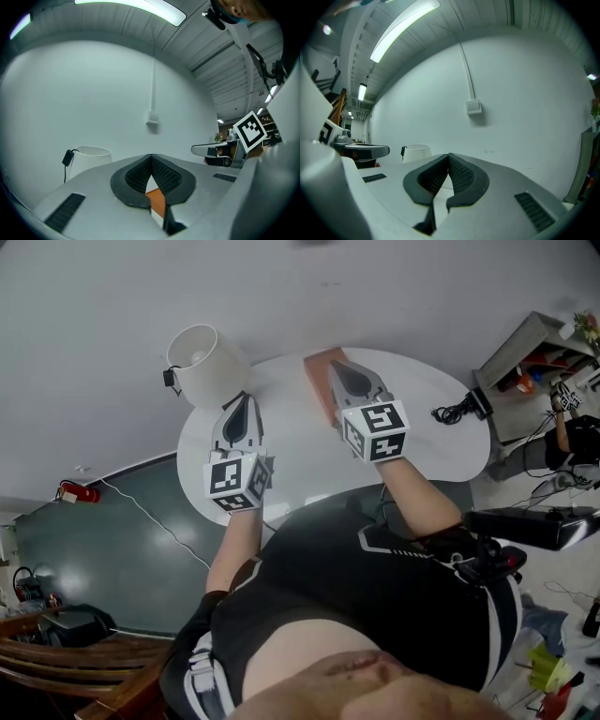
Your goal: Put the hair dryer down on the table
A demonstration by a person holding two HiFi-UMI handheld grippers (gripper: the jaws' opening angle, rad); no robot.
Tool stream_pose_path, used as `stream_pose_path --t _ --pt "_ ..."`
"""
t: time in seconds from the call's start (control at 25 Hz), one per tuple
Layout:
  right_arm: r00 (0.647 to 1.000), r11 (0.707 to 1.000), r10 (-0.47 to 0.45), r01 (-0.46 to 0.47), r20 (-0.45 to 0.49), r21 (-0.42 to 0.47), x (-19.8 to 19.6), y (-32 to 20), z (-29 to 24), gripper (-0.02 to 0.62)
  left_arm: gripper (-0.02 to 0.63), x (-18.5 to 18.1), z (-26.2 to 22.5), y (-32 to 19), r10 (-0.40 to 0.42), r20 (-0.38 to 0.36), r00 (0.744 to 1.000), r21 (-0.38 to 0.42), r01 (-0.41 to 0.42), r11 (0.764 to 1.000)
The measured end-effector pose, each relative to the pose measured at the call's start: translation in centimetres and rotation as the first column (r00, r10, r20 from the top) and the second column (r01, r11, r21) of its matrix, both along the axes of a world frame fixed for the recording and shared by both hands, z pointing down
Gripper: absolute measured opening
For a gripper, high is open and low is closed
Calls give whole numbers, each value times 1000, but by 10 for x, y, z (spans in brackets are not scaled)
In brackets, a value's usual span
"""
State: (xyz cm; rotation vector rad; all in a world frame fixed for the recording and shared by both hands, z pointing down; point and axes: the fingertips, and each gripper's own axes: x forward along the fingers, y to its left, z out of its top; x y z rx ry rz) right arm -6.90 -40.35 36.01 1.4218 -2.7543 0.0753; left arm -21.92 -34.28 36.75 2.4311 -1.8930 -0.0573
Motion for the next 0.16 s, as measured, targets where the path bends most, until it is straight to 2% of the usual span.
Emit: stream_pose_path --t 0.16 --pt "1000 1000 -9 9 2 -5 -3 -1 2 29 31 -2 2 -2 -1 0 1000 -3 1 1000"
